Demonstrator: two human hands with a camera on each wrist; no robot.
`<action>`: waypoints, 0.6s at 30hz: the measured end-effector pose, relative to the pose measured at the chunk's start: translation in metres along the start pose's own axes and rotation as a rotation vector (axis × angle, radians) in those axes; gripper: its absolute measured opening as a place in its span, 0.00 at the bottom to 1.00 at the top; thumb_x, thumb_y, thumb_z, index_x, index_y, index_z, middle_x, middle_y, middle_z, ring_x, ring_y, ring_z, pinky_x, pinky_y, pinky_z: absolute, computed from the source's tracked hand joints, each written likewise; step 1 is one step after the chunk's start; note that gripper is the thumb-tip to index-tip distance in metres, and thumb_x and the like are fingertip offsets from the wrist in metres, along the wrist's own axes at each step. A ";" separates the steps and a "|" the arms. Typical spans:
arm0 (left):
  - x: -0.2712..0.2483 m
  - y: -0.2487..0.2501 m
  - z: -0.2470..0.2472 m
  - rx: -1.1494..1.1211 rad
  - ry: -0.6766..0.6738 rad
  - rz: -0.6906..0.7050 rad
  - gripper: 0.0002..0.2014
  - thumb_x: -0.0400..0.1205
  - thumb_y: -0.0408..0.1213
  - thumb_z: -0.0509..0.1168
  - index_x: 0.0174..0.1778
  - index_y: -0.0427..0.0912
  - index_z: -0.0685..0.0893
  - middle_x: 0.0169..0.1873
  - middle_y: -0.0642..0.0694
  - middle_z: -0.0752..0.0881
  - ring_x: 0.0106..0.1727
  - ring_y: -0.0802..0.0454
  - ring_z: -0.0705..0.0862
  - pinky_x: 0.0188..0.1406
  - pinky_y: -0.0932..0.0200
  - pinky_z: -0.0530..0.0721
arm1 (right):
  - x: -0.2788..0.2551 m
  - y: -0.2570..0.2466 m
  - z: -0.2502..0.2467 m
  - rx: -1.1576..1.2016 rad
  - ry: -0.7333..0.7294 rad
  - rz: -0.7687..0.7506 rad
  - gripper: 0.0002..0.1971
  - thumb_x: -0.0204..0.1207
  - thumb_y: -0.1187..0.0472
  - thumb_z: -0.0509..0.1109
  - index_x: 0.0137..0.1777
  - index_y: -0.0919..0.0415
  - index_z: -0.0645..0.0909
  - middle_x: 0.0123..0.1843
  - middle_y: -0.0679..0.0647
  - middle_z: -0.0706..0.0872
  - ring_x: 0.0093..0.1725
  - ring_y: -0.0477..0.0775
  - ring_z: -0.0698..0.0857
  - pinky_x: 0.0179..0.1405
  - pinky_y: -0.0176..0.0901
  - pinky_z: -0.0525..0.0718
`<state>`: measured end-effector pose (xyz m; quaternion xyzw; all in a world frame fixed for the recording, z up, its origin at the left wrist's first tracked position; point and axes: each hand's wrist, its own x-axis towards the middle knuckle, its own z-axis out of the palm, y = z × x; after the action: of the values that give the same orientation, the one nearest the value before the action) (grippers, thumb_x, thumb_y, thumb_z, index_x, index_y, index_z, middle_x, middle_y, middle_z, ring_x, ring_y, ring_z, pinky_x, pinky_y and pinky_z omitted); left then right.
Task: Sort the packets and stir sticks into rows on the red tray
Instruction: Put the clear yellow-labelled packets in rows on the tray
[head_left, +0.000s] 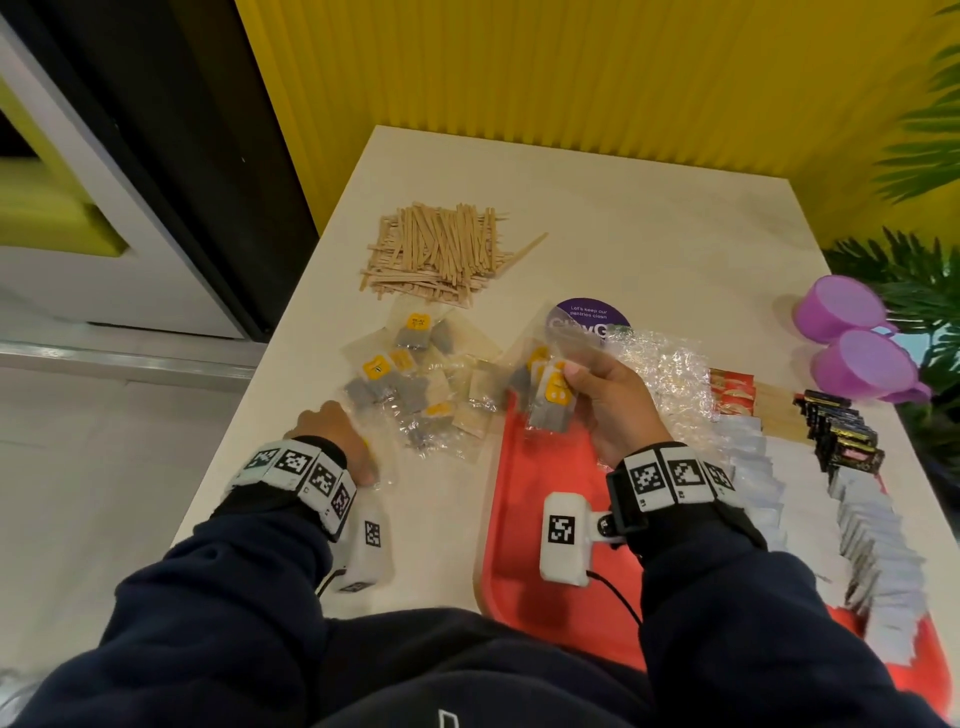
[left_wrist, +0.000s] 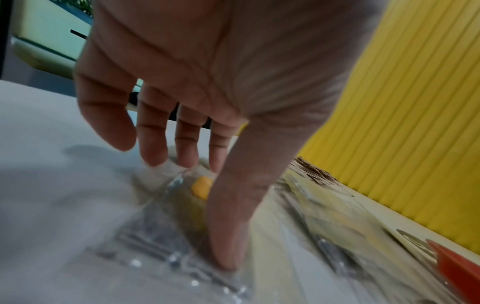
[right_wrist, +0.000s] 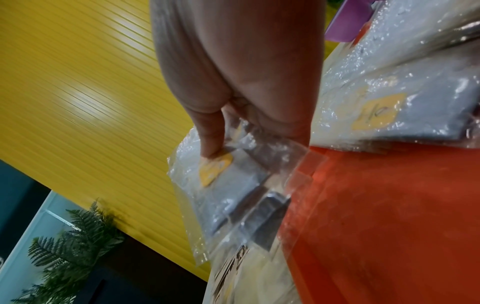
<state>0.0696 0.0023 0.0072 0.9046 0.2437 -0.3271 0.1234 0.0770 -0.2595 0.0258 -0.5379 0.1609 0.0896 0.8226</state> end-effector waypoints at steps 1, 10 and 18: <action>0.002 -0.001 0.001 -0.011 0.011 -0.003 0.44 0.62 0.35 0.81 0.71 0.39 0.67 0.66 0.39 0.74 0.66 0.38 0.77 0.62 0.46 0.79 | -0.002 -0.001 0.000 0.011 0.000 -0.001 0.14 0.79 0.78 0.57 0.48 0.62 0.81 0.32 0.52 0.90 0.30 0.48 0.89 0.25 0.37 0.84; 0.000 0.000 0.001 0.088 -0.017 0.018 0.27 0.67 0.37 0.79 0.58 0.36 0.76 0.60 0.38 0.82 0.58 0.41 0.81 0.52 0.53 0.79 | -0.023 -0.011 -0.005 -0.051 0.013 -0.041 0.14 0.80 0.76 0.57 0.48 0.61 0.80 0.29 0.49 0.89 0.28 0.46 0.87 0.22 0.34 0.83; 0.014 0.005 0.006 0.355 0.127 0.130 0.16 0.83 0.41 0.58 0.63 0.38 0.79 0.64 0.43 0.80 0.65 0.45 0.79 0.63 0.56 0.76 | -0.041 -0.021 -0.023 -0.163 0.036 -0.062 0.13 0.80 0.75 0.60 0.42 0.58 0.80 0.31 0.49 0.87 0.29 0.43 0.86 0.25 0.32 0.82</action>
<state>0.0785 0.0013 -0.0059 0.9448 0.1308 -0.2987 -0.0327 0.0420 -0.2876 0.0500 -0.6094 0.1510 0.0673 0.7754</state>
